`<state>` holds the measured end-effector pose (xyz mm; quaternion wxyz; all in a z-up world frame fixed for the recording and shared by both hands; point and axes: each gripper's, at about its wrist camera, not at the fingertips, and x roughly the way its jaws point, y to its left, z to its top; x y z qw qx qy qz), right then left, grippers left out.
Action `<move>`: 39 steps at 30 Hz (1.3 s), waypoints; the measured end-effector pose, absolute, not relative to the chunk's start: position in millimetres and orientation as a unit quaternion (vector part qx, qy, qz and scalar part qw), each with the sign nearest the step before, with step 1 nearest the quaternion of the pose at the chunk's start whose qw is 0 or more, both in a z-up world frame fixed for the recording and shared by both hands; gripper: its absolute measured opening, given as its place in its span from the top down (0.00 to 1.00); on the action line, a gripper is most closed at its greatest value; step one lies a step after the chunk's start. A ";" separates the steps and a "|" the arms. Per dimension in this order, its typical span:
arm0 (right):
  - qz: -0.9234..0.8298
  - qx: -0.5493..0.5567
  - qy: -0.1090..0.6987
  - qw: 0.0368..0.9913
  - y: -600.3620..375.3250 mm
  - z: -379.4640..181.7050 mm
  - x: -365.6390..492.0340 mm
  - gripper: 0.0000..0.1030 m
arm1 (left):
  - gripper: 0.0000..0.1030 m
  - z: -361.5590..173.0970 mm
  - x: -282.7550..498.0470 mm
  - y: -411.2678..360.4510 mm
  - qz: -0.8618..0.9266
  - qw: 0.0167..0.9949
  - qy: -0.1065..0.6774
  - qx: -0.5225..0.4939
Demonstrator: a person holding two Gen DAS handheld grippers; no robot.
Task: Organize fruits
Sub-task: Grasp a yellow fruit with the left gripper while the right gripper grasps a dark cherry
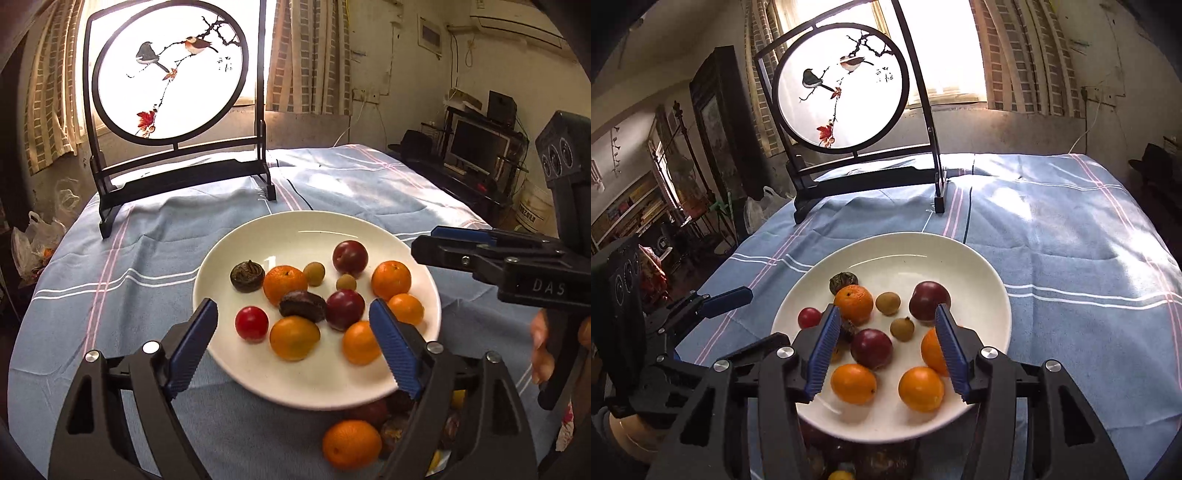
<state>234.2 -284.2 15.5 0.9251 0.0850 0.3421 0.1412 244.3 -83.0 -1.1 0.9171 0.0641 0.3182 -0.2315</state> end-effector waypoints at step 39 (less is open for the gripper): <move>0.133 0.103 0.341 0.925 -306.7 -37.8 51.7 0.46 | 0.68 -70.8 131.9 -143.0 -0.293 0.849 0.408 0.162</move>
